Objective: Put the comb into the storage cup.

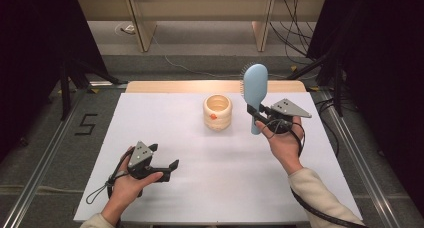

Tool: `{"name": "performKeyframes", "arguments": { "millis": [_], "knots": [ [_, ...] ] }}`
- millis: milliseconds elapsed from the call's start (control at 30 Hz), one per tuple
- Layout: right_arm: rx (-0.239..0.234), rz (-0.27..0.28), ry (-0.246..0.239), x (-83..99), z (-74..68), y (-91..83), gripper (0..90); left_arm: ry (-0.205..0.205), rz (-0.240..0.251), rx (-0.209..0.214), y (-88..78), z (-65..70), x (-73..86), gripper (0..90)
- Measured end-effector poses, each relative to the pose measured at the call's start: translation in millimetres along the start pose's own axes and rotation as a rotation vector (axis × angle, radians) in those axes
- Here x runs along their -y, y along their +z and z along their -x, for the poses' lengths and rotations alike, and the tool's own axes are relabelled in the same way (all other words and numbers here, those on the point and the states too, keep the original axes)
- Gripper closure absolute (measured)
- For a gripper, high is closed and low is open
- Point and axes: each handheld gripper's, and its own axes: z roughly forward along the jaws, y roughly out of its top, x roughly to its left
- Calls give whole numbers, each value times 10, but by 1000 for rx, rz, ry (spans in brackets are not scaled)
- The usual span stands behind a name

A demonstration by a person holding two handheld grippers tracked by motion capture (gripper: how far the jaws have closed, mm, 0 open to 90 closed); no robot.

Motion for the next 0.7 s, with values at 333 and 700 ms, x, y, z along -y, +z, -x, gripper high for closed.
{"name": "performKeyframes", "arguments": {
  "millis": [333,700],
  "knots": [
    [-1,4,7,-23,7,29,705,2,-1,3,-1,-5,1,53],
    [1,9,15,-69,26,53,706,-1,1,0,-3,-6,1,53]
  ]
}}
